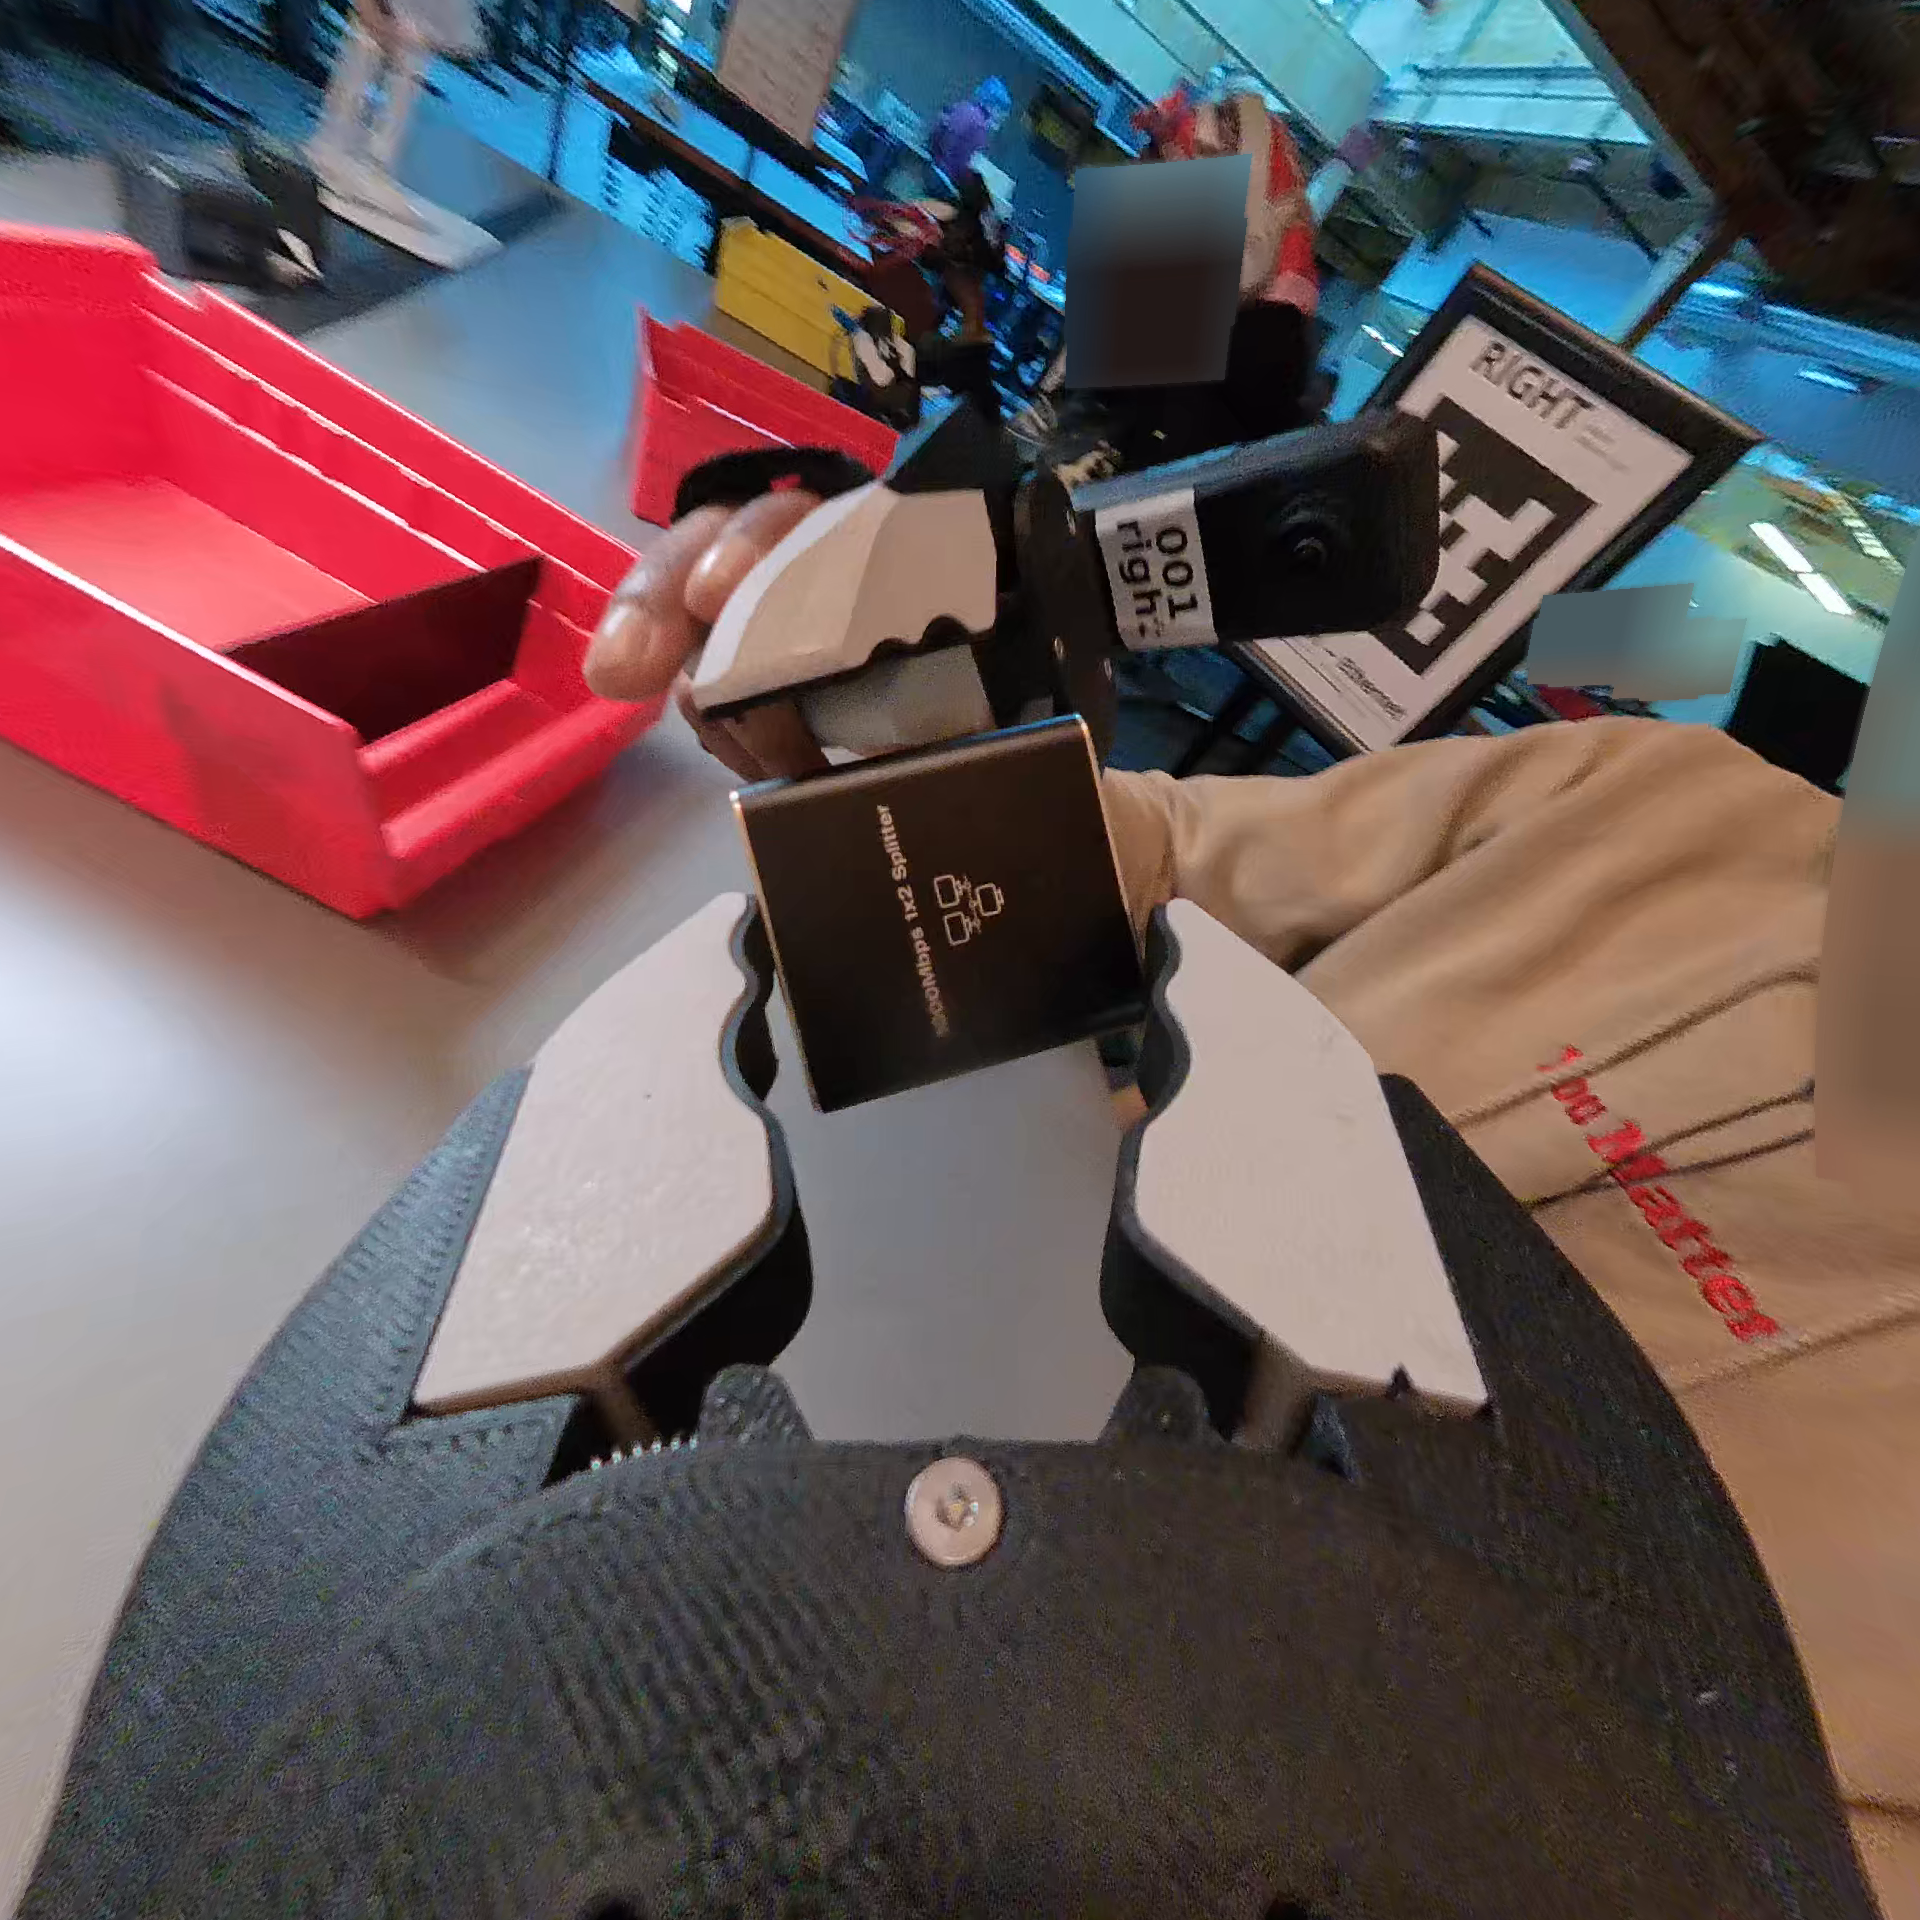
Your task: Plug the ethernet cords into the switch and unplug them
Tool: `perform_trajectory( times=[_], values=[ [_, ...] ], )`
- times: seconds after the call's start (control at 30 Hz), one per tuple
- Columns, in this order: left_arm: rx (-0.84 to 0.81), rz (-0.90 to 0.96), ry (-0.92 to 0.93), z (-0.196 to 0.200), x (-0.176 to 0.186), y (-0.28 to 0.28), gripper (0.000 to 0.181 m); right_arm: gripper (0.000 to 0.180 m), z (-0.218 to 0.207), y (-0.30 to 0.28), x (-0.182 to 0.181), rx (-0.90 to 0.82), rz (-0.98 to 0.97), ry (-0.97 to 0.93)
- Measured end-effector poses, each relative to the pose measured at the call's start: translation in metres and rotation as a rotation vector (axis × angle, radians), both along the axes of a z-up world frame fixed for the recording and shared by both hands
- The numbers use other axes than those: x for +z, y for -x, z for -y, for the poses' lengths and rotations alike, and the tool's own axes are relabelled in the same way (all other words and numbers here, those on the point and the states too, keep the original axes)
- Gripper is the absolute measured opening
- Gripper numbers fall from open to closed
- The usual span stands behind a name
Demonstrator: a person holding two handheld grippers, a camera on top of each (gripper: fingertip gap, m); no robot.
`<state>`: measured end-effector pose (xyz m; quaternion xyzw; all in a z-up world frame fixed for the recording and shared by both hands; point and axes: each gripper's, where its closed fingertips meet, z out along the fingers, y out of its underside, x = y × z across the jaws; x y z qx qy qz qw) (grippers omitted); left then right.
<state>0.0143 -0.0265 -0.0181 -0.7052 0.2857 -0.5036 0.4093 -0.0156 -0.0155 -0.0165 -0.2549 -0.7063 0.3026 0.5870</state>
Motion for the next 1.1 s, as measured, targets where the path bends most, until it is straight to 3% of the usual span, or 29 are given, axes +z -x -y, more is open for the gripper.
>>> perform_trajectory(
  times=[0.17, 0.47, 0.57, 0.7, 0.83, 0.9, 1.0, 1.1],
  values=[
    [-0.139, 0.087, 0.04, 0.013, -0.001, -0.014, 0.069, 0.053, 0.02, -0.009, -0.004, 0.089, 0.036, -0.062],
    [-0.137, 0.168, 0.063, 0.012, 0.008, -0.014, 0.069, 0.046, 0.016, -0.012, 0.003, 0.05, 0.025, -0.074],
    [-0.1, 0.24, 0.082, 0.006, 0.015, -0.004, 0.066, 0.032, 0.008, -0.014, 0.007, 0.008, 0.005, -0.091],
    [-0.061, 0.252, 0.103, 0.0, 0.016, -0.001, 0.066, 0.03, 0.005, -0.013, 0.003, 0.012, 0.028, -0.062],
    [0.083, 0.206, -0.099, -0.008, 0.032, 0.018, 0.063, 0.027, -0.005, -0.019, 0.007, 0.0, 0.048, 0.009],
    [0.172, 0.105, -0.239, -0.007, 0.039, 0.026, 0.06, 0.027, -0.011, -0.025, 0.006, -0.006, 0.09, 0.058],
    [0.29, -0.203, -0.389, -0.01, 0.03, 0.027, 0.059, 0.026, -0.018, -0.031, 0.005, -0.012, 0.149, 0.128],
    [0.314, -0.438, -0.48, -0.01, 0.017, 0.014, 0.056, 0.026, -0.026, -0.033, -0.013, -0.077, 0.279, 0.126]
  ],
)
